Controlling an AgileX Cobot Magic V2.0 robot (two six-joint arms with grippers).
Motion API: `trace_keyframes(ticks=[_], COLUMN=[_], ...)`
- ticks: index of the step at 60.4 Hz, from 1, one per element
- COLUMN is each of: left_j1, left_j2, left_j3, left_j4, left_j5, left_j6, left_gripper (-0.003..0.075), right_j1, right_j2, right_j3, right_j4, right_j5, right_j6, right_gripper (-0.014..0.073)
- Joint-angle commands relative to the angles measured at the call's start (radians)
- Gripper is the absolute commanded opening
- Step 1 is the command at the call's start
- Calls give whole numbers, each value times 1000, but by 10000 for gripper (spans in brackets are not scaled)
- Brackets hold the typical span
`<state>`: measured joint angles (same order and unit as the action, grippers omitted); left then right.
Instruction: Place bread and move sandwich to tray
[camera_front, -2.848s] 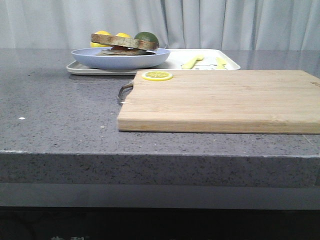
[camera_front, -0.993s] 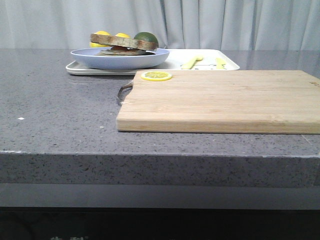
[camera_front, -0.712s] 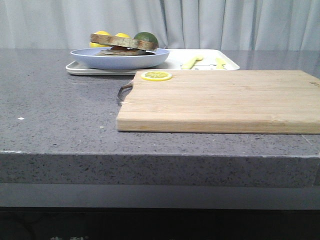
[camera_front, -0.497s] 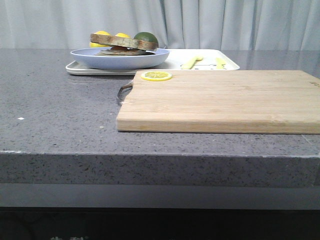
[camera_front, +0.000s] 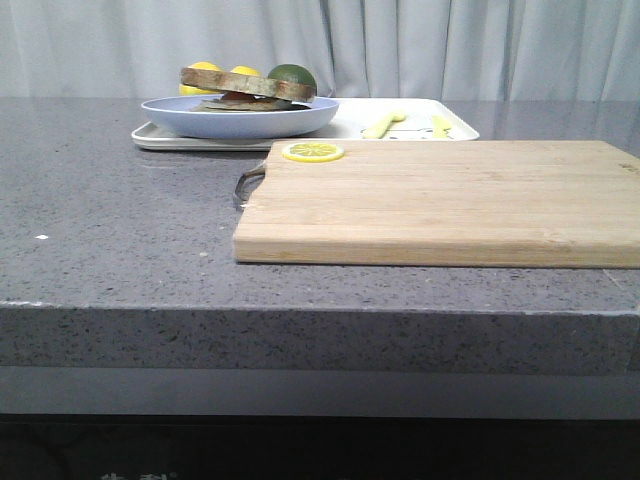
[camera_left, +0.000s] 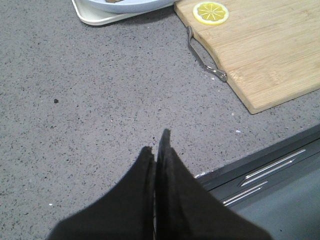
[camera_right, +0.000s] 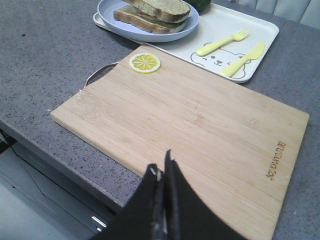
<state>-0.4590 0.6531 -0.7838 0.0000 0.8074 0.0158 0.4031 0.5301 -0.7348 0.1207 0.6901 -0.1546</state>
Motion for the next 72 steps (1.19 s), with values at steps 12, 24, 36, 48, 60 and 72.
trace_keyframes(ticks=[12,24,36,48,60,72], left_j1=[-2,102,225,342,373,373], left_j2=[-22,-153,-336,-516,-616,-678], left_j3=[-25,38,266,571,746,790], left_j4=[-12,21,109,60,0,-32], left_j5=[-59,-132,-366,-690,-864,-865], left_j6=[-9,-9,-9,-9,-9,-9], left_gripper=[-18,-18,-18,-18,-18,-18], right_j1=[-4,-4,-4,-4,-4,-4], right_j2=[3,3,3,3,3,3], right_j3=[-26,-26,-26,-26,-26,-26], right_j4=[1,1,1,1,1,1], right_j5=[-64,-64,-64,-64,-64,-66], right_j6=[-2,-2,-2,-2,-2,-2], right_gripper=[-68,-68,-68,-68,-68,-68])
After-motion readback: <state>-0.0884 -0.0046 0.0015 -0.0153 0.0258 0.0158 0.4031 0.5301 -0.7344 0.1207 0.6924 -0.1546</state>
